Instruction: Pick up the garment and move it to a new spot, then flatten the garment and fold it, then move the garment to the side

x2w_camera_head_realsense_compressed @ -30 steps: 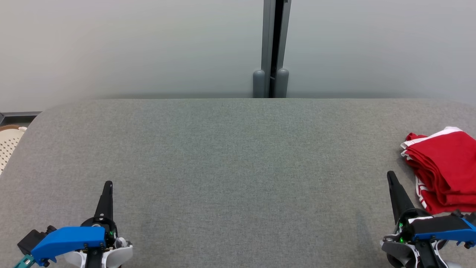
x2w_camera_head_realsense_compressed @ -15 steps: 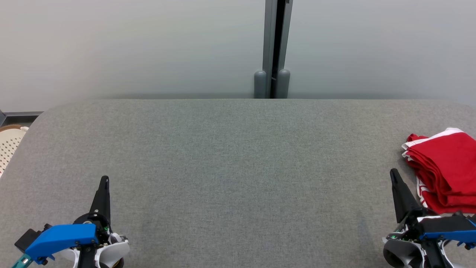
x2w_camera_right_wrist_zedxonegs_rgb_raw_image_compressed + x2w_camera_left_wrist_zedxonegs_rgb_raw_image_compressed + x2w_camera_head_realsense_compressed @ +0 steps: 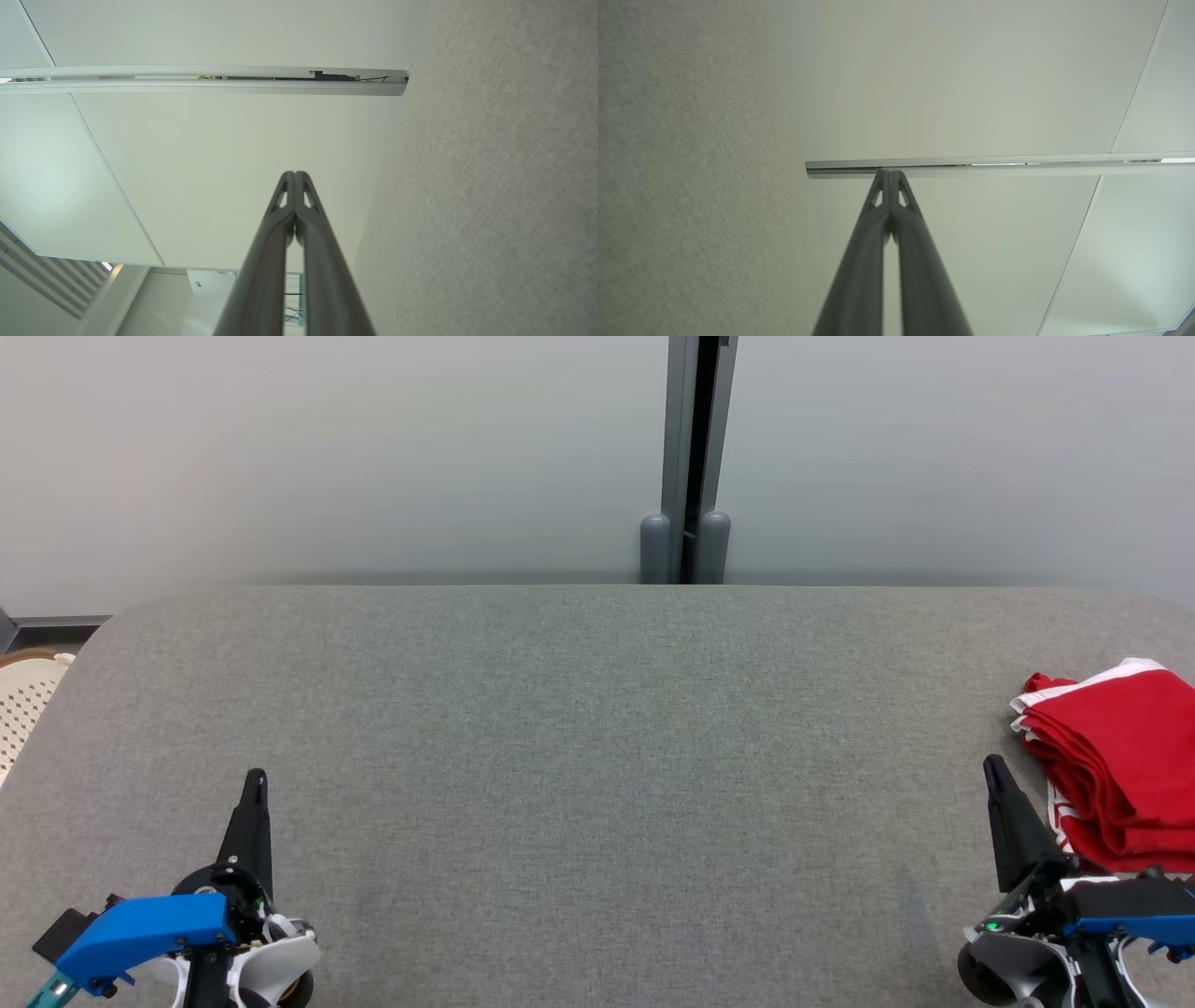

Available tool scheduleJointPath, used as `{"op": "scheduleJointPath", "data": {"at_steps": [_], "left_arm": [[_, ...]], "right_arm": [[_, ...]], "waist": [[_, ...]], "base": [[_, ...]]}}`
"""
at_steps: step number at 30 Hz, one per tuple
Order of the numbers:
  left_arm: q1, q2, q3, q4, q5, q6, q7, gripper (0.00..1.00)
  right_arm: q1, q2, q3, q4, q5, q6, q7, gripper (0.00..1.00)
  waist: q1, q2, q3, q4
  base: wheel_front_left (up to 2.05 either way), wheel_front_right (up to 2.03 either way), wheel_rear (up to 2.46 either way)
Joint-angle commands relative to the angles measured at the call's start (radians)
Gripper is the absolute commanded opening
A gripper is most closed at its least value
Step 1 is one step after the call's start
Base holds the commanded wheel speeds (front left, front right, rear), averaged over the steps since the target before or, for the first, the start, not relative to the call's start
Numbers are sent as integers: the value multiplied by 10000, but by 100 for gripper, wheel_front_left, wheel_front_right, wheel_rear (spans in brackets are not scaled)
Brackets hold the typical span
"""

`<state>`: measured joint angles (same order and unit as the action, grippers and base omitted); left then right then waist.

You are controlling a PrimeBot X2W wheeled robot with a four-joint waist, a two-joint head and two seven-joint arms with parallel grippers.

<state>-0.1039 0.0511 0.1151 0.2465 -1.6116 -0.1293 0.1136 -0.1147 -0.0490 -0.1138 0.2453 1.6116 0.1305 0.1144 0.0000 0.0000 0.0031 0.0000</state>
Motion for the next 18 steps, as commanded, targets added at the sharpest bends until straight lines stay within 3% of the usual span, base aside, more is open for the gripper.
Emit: {"op": "scheduleJointPath", "data": {"at_steps": [1,18], "left_arm": [[-99,-23,28,-38,-21,-41,47,0],[-98,-23,26,-39,-22,-41,43,0]], "right_arm": [[124,-23,-28,-39,26,4,32,0],[121,-23,-26,-37,26,4,31,0]], "waist": [[0,0,0,0],[0,0,0,0]], "base": [[0,0,0],[0,0,0]]}}
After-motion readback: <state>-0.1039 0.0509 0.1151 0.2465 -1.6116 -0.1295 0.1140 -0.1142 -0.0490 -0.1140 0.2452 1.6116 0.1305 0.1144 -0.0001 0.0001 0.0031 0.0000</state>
